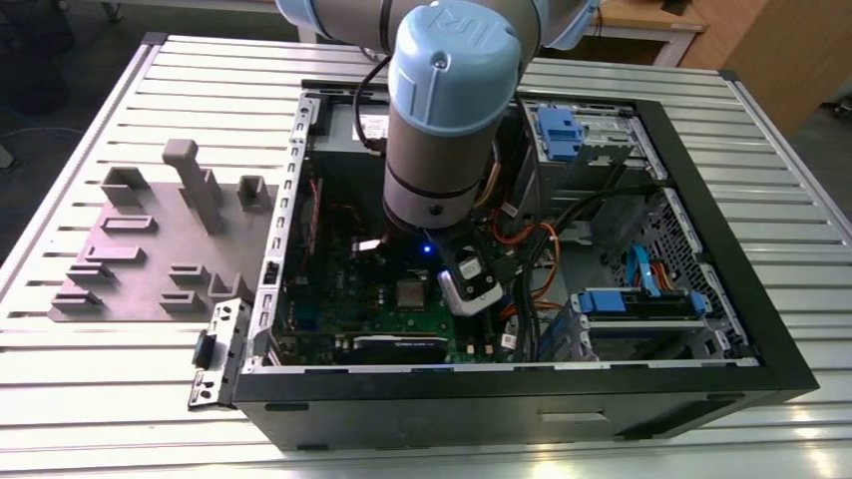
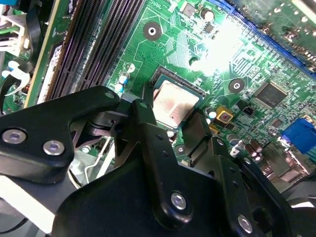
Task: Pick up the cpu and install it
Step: 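Place the cpu into insertion slot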
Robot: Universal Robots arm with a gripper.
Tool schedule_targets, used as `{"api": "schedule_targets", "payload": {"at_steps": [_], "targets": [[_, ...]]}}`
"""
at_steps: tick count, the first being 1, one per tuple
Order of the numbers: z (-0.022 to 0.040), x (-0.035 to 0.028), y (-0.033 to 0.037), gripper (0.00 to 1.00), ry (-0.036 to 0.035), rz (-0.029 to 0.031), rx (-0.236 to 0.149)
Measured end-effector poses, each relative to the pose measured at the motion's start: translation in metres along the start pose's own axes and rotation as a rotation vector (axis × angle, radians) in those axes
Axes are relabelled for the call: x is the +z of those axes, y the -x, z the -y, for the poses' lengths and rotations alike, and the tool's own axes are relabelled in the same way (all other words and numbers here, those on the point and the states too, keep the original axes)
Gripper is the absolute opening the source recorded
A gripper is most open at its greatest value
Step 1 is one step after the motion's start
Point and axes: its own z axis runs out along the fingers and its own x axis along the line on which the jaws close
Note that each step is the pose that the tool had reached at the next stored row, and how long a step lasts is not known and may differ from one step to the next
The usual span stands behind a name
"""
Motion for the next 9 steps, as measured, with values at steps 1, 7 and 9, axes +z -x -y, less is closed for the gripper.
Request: {"api": "schedule_targets", "payload": {"at_steps": [1,7,9], "targets": [[0.0,0.0004,0.0,0.47,0.0,0.0,0.0],[0.0002,0.0035,0.0001,0.47,-0.0007,-0.0003,0.0],[0.0001,0.0036,0.0002,0.47,-0.0002,-0.0001,0.001]]}}
